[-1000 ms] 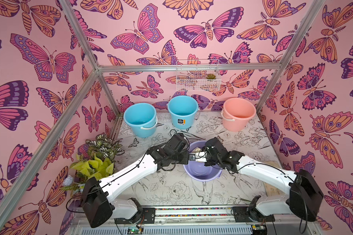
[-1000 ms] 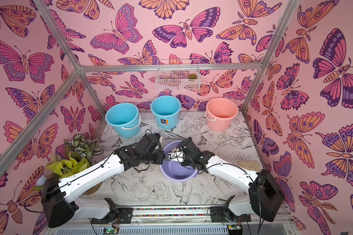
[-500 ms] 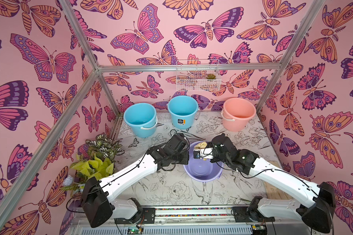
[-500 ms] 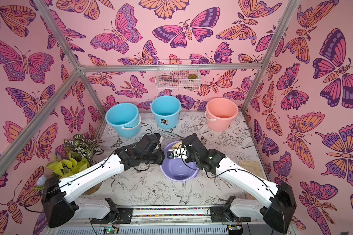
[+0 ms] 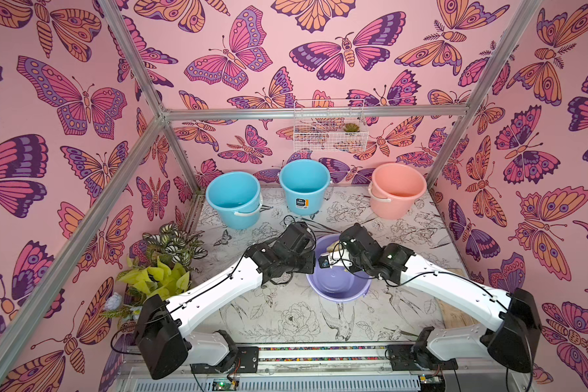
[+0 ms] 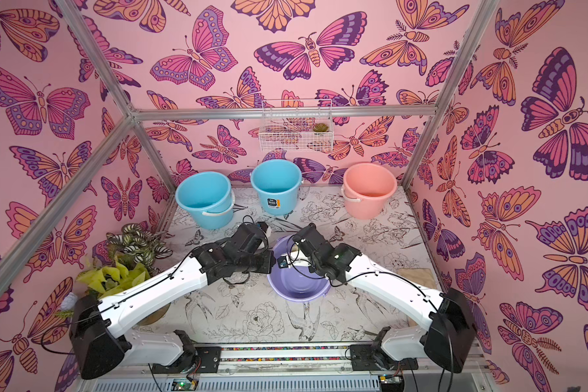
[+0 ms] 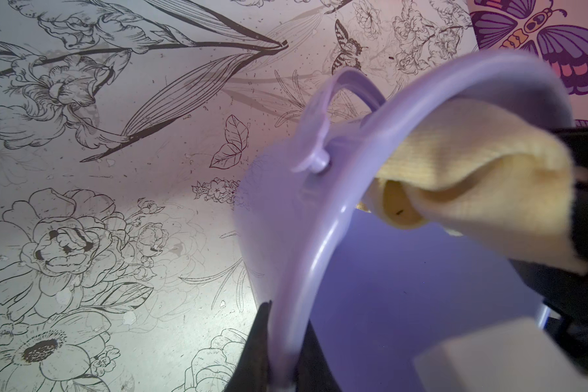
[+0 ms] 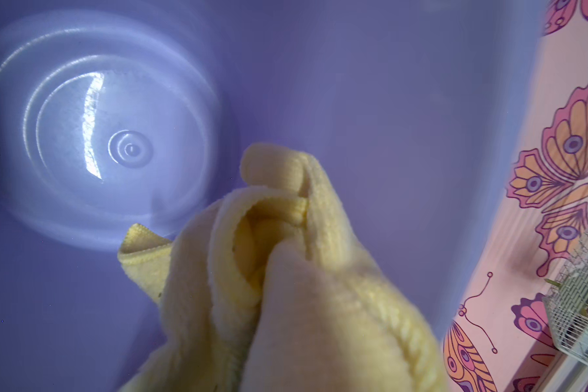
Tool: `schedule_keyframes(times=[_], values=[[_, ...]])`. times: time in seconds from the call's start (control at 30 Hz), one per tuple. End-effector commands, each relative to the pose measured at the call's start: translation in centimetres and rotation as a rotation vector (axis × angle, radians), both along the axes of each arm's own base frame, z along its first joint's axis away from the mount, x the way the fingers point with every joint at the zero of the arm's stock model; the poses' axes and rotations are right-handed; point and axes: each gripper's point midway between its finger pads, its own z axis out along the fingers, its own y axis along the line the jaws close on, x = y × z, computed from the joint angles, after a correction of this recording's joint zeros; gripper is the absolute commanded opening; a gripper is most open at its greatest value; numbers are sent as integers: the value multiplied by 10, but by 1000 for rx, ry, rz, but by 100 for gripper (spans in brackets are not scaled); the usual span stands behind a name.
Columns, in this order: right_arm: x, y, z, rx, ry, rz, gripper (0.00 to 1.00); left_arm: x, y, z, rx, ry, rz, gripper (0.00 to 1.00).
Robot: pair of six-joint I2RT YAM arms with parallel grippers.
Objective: Wipe the inside of the bucket with a cloth
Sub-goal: Wipe the dirt from the inside of the bucket.
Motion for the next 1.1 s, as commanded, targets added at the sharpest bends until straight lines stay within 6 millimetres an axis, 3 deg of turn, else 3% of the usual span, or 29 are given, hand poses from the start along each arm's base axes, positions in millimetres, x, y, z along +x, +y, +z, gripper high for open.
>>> schedule_keyframes(times=[0.0,0.5,0.67,0.9,1.07], values=[[6,-7,-22,-41,12,-50,0,-7,-2,-1,4,13,-35,0],[9,11,-110,8,174,-100,0,-8,0,3,-1,6,-36,0],[8,7,-127,15,223,-124,0,-8,0,4,-5,2,-36,0],[5,2,-107,53,224,-141,0,-6,1,1,4,4,-22,0],[-5,2,-58,177,211,-157,0,-4,2,-2,11,10,1,0]])
